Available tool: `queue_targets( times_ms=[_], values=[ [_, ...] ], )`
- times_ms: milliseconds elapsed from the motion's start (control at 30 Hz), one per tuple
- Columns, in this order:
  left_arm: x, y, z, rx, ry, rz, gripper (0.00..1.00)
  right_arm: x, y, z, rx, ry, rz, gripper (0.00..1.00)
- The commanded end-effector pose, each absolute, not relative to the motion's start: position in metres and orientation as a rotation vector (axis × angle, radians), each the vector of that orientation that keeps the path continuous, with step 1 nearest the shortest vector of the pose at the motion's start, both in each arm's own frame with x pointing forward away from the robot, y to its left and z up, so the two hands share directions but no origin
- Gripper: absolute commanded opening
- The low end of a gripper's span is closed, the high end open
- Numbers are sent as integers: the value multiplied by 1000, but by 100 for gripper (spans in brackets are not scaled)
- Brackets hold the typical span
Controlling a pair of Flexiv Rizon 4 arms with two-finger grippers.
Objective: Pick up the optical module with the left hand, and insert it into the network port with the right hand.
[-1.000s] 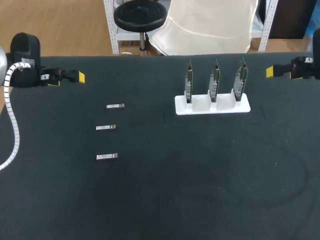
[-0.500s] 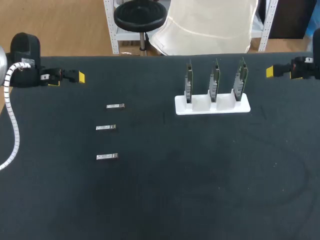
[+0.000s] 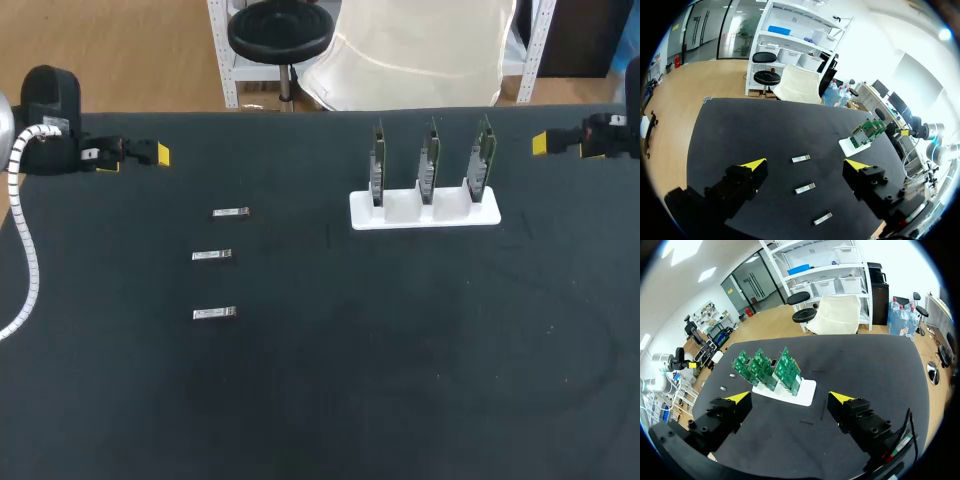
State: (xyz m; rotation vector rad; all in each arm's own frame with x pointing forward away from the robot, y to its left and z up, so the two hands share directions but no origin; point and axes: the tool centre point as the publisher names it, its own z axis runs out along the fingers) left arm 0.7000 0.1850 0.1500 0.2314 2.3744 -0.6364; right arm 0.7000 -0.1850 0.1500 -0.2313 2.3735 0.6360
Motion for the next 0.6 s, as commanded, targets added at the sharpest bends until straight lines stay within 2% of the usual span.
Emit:
queue_targets(
  times_ms=[33,600],
  values=[
    [700,185,150,231,2374,-636,100,700,-185,150,-231,2374,636,100],
    [702,187,150,244,2379,-579,100,700,-185,150,-231,2374,636,100]
  ],
)
